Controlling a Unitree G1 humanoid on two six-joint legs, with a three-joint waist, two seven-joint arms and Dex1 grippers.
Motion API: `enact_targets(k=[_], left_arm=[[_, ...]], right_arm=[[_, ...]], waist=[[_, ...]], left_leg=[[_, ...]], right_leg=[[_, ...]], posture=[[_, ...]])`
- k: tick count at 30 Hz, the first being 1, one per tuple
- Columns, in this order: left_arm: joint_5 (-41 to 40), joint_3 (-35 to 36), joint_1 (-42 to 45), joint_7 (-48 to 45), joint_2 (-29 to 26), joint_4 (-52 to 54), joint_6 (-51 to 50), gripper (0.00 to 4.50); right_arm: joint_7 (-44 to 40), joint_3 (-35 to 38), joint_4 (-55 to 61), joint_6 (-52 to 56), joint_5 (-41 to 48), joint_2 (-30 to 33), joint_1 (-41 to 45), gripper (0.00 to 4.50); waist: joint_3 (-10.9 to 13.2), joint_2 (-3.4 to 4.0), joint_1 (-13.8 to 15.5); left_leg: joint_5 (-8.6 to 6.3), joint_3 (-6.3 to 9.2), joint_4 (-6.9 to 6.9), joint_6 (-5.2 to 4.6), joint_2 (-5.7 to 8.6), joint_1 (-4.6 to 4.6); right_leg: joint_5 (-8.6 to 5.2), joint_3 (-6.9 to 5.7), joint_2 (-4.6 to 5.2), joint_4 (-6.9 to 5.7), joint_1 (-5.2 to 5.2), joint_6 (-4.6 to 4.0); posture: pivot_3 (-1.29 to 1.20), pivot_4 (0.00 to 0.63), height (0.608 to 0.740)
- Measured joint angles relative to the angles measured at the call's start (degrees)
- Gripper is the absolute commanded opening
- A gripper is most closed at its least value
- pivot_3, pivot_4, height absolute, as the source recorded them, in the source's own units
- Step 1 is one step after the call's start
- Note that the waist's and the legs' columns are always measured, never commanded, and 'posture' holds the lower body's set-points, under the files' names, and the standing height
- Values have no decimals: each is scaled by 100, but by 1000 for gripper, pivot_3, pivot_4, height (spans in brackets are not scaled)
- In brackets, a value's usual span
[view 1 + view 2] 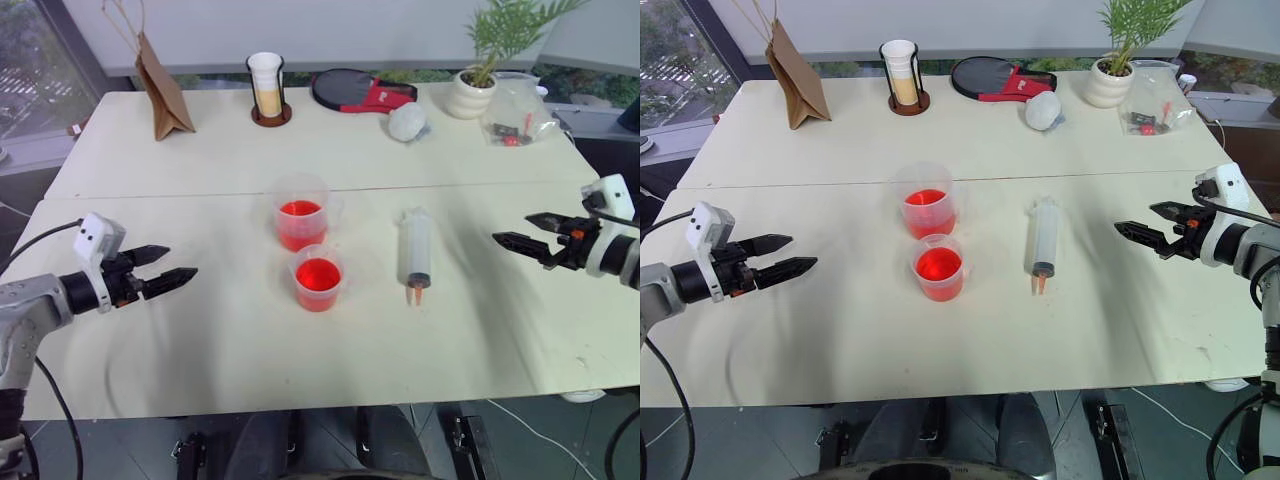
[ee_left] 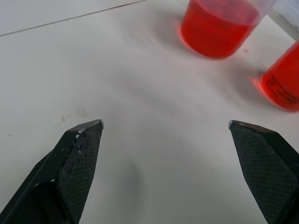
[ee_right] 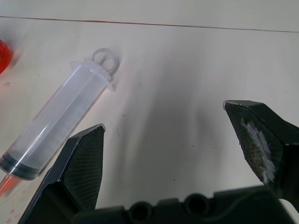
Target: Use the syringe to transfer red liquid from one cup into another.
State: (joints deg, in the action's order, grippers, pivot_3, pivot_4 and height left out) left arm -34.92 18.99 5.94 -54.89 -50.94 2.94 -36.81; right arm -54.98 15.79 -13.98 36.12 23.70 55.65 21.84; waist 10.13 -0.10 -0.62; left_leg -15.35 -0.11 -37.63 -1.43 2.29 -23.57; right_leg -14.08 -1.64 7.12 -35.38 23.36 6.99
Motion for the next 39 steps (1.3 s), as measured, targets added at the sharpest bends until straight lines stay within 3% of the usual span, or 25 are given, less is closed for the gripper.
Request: enact_targets(k=[24, 27, 32, 36, 39], left_arm=[[280, -271, 851, -136, 263, -727, 430, 4444], [481, -488, 1158, -373, 158, -1009, 631, 4444], [561, -1018, 2490, -1106, -45, -1152, 637, 4444], [579, -1440, 3034, -1755, -211, -977, 578, 4444], [678, -1753, 3036, -2039, -217, -930, 621, 4444]], right_arm=[[706, -150, -897, -420, -533, -214, 570, 4500], [764, -241, -1034, 701, -427, -162, 1003, 4500], [1171, -521, -1572, 3443, -207, -162, 3525, 4500], [1027, -1444, -1895, 4591, -217, -250, 4741, 4500], [805, -2252, -2132, 5064, -215, -476, 5054, 4500]], waist=[[1, 1, -4], [4, 6, -6], [19, 25, -21], [14, 20, -23], [16, 18, -32]], left_leg=[[6, -2, 13, 8, 4, 0], [8, -5, 12, 10, 4, 0], [14, -5, 13, 18, 2, -22], [36, -12, 43, 56, 4, -44], [39, -26, 26, 53, 6, -115]], right_leg=[[3, -7, -6, 6, 2, 5], [4, -9, -6, 5, 3, 5], [6, -8, -7, -4, 32, 1], [7, -13, -21, 0, 64, 2], [8, -15, -22, -49, 139, 5]], posture=[[0, 150, 740], [0, 150, 740], [0, 150, 740], [0, 150, 740], [0, 150, 740]])
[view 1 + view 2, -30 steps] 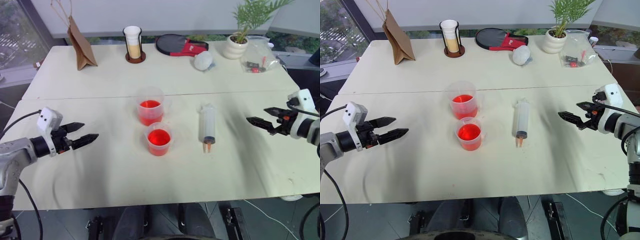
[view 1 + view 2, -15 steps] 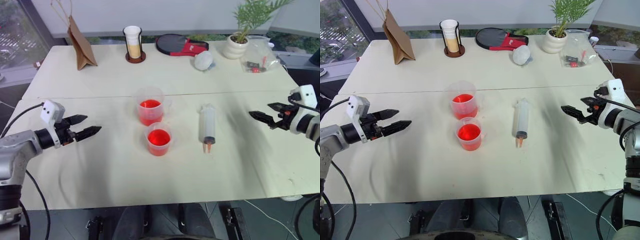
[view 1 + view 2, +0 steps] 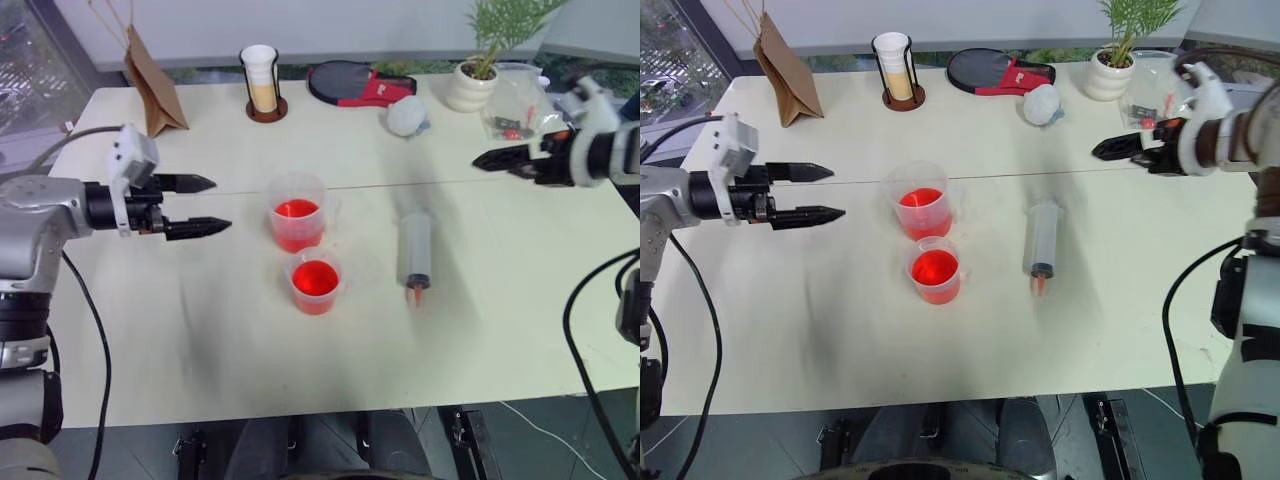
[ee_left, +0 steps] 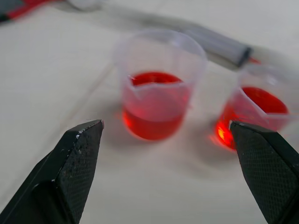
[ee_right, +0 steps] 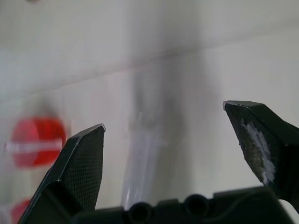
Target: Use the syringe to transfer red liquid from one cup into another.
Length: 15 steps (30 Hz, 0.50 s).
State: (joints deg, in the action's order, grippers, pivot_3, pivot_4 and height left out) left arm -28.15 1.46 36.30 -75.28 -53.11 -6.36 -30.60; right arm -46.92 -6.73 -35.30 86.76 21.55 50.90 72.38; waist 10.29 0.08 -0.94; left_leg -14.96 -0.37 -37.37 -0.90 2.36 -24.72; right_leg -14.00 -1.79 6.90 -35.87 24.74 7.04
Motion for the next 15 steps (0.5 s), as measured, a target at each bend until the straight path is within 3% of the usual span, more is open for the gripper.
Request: enact_targets(k=[8, 15], left_arm=[[-299, 258, -723, 398, 55, 1409, -265, 4444], [-604, 640, -1225, 875, 60, 2079, -582, 4444]], right_arm=[[-357, -1205, -760, 288, -59, -662, 351, 4500], [-314, -1461, -1217, 22, -242, -1285, 227, 4500]], waist=[[1, 0, -11], [0, -1, 15]], left_leg=[[-11, -4, -76, -22, -4, -32], [-10, 4, -89, -22, -3, -31]], right_leg=[[0, -2, -7, -26, 8, 2], [5, -2, -10, -35, 1, 11]], posture=[[0, 150, 740], [0, 150, 740]])
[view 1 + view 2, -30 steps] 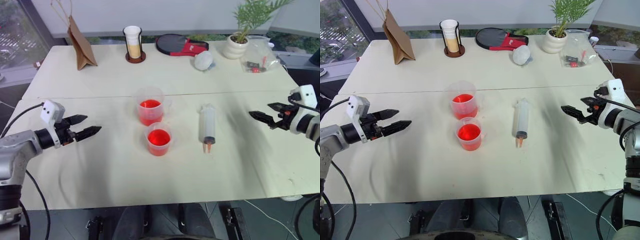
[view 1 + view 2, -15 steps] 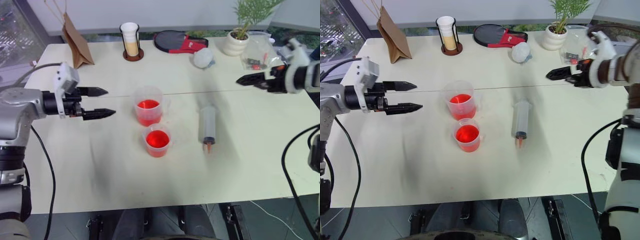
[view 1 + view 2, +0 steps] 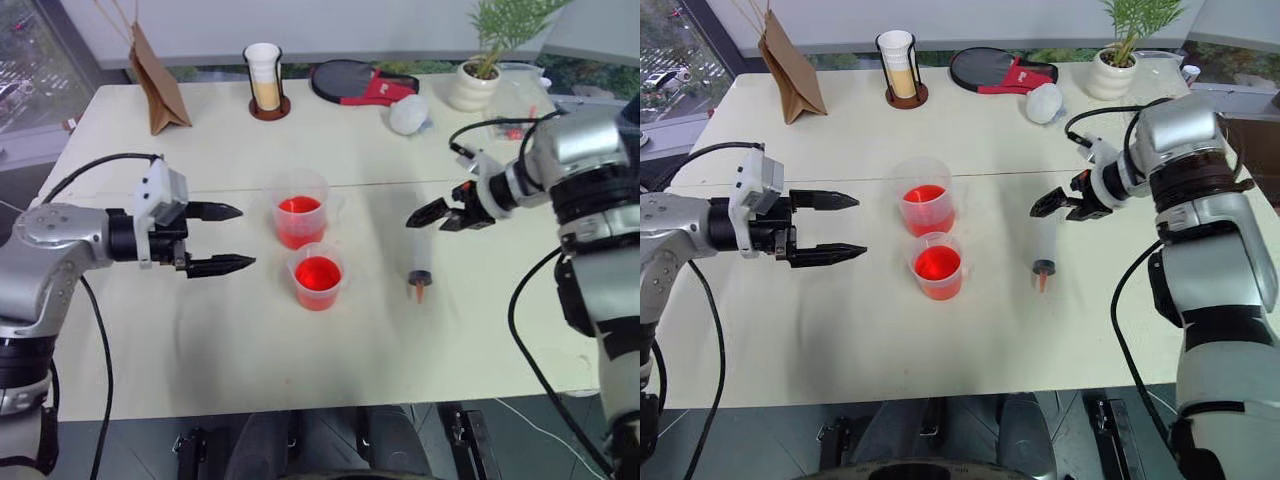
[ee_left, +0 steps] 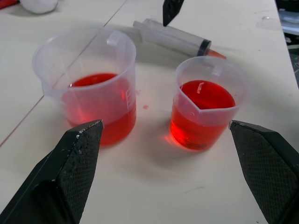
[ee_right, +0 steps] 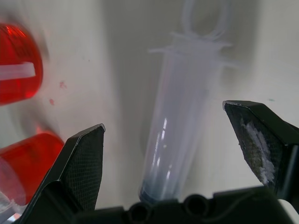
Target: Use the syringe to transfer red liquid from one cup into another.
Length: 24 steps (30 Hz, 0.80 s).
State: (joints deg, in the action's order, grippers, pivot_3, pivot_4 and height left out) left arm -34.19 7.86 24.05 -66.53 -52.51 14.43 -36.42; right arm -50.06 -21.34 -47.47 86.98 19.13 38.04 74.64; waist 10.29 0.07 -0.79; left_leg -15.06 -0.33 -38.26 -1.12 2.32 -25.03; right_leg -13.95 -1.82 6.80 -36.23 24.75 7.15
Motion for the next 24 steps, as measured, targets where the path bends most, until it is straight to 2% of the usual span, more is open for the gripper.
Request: enact_targets(k=[2, 3, 4, 8, 9, 14, 17, 20, 22, 24], left_arm=[[-78, 104, -77, 87, -13, 152, -84, 4444], [-131, 149, -139, 125, -44, 239, -112, 4500], [-157, 198, -166, 153, -57, 309, -162, 4500], [-208, 267, -201, 245, -115, 414, -211, 4500], [-218, 267, -200, 258, -115, 412, -210, 4500], [-215, 266, -200, 321, -114, 284, -180, 4500], [-142, 268, -199, 316, -116, -63, -84, 4500], [-11, 292, -99, 259, -138, -692, 101, 4500], [115, 296, 86, 169, -199, -1177, 254, 4500], [269, 263, 262, 63, -301, -1603, 429, 4500]], right_arm=[[132, 2, -289, -184, -134, -206, -20, 4500], [177, 11, -411, -294, -230, -281, -23, 3958], [206, 18, -487, -384, -295, -299, -20, 3636], [229, 40, -683, -664, -532, -441, -18, 1591], [223, 39, -683, -684, -558, -491, -16, 1398], [186, 152, -658, -504, -635, -551, -11, 1390], [74, 477, -671, -573, -529, -542, 150, 1390], [-540, 868, -477, -1605, -395, -350, 820, 1390], [-1433, 891, 286, -2634, -343, 60, 1114, 1390], [-1950, 1079, 938, -3687, -304, 164, 1140, 1390]], waist=[[0, 0, -8], [0, 0, -13], [-2, -3, -14], [-4, -5, -27], [-5, -8, -30], [-6, -10, -22], [1, 3, -28], [12, 18, -38], [11, 16, -24], [0, -2, -34]], left_leg=[[1, 0, 0, 1, 1, 0], [1, 0, 1, 2, 1, 0], [1, 4, 1, 2, 0, 1], [3, 4, 1, 6, 1, 16], [3, 4, 2, 5, 0, 27], [2, 5, 4, 5, 0, 44], [3, -3, 7, 5, 0, 43], [3, -9, 18, 6, -1, 43], [2, 0, 27, 6, -6, 43], [-5, 1, 30, 0, -7, 54]], right_leg=[[1, 0, 0, 0, 1, 1], [1, 0, 0, 0, 1, 1], [1, 0, -2, 0, -1, 1], [1, 0, -3, 1, -15, 1], [1, 0, -3, 1, -25, 1], [1, 0, -4, 0, -36, 1], [1, 3, -4, 0, -31, 1], [1, 3, -5, -3, -17, 2], [0, -5, -12, -3, -17, 3], [1, -9, -12, -5, -26, 3]], posture=[[0, 150, 740], [0, 150, 740], [0, 150, 740], [0, 150, 740], [0, 150, 740], [0, 150, 740], [0, 150, 740], [0, 150, 740], [0, 150, 740], [0, 150, 740]])
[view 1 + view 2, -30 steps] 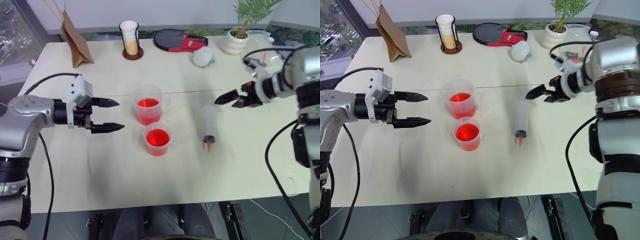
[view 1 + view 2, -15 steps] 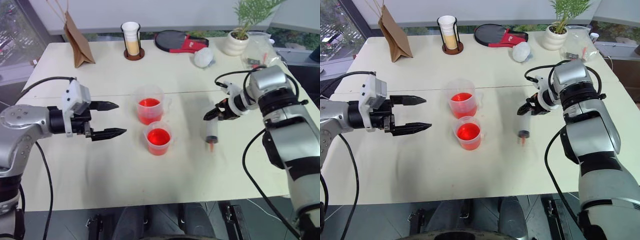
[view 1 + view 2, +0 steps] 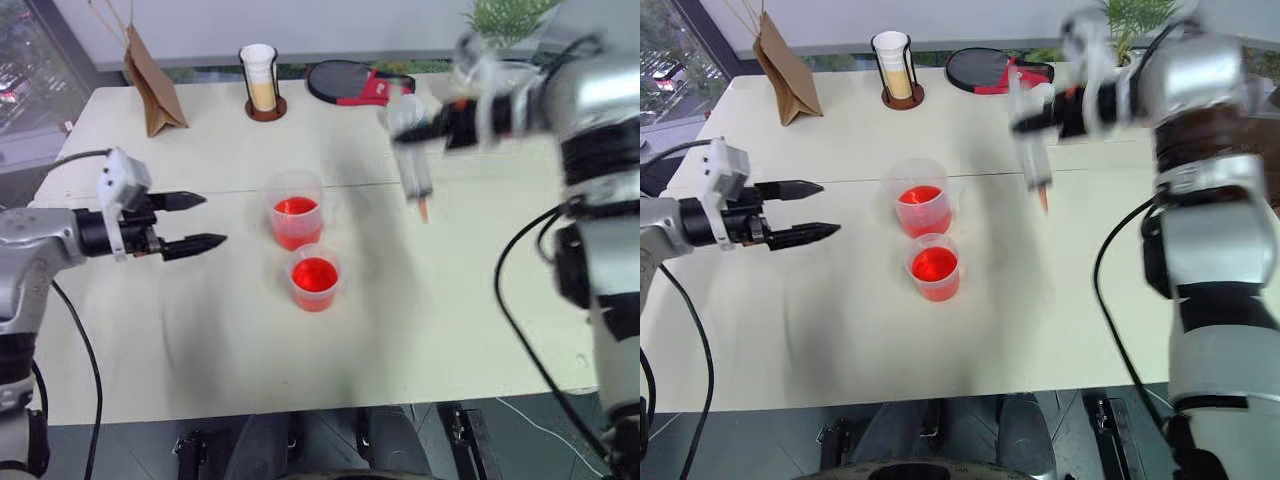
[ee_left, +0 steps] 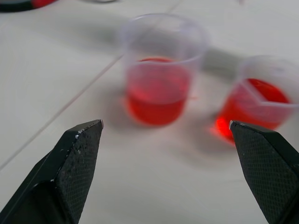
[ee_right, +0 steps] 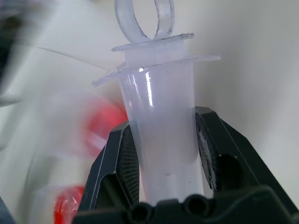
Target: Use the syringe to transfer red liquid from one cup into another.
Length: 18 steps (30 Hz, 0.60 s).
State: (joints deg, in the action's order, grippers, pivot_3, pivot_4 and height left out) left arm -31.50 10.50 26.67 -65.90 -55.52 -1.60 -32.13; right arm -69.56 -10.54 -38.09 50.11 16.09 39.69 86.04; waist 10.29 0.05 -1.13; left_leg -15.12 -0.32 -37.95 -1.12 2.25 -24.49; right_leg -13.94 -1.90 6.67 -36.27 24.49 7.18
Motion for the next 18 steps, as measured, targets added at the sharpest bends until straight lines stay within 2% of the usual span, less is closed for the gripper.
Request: enact_targets(k=[2, 3, 6, 10, 14, 18], left_arm=[[193, -97, 319, -155, -17, -488, 198, 4500], [249, -133, 410, -193, -15, -608, 261, 4500], [524, -404, 881, -355, 12, -1182, 503, 4500], [759, -564, 1147, -515, 36, -1623, 675, 4500], [841, -637, 1329, -656, 45, -1699, 675, 4500], [839, -638, 1723, -729, 87, -1773, 658, 4500]], right_arm=[[-79, 495, 540, -1204, 181, -376, -329, 1390], [-18, 625, 619, -1458, 280, -581, -446, 1390], [743, 1436, 570, -2003, 774, -1659, -752, 1390], [1211, 1916, 654, -2490, 1172, -2363, -1157, 1390], [1284, 1814, 636, -2857, 1119, -2708, -1893, 1390], [1239, 1557, 639, -3223, 910, -2810, -2240, 1390]], waist=[[-4, -8, -7], [-4, -7, -15], [-2, -9, -17], [-10, -25, 16], [-7, -26, 29], [-6, -26, -12]], left_leg=[[1, -10, -8, 3, 1, 2], [2, -19, -13, 4, 0, 2], [12, -27, -20, 17, -3, 4], [12, 3, -16, 18, 1, 3], [12, 11, -18, 18, 13, -1], [13, 12, -20, 20, 10, 2]], right_leg=[[0, -1, 3, 4, -9, 0], [1, 1, 5, 5, -9, 1], [2, 5, 7, -8, -4, 1], [2, 1, 5, -26, -5, 1], [2, 4, 10, -28, -4, 1], [2, 3, 8, -45, 2, 2]], posture=[[0, 150, 740], [0, 150, 740], [0, 150, 740], [0, 150, 740], [0, 150, 740], [0, 150, 740]])
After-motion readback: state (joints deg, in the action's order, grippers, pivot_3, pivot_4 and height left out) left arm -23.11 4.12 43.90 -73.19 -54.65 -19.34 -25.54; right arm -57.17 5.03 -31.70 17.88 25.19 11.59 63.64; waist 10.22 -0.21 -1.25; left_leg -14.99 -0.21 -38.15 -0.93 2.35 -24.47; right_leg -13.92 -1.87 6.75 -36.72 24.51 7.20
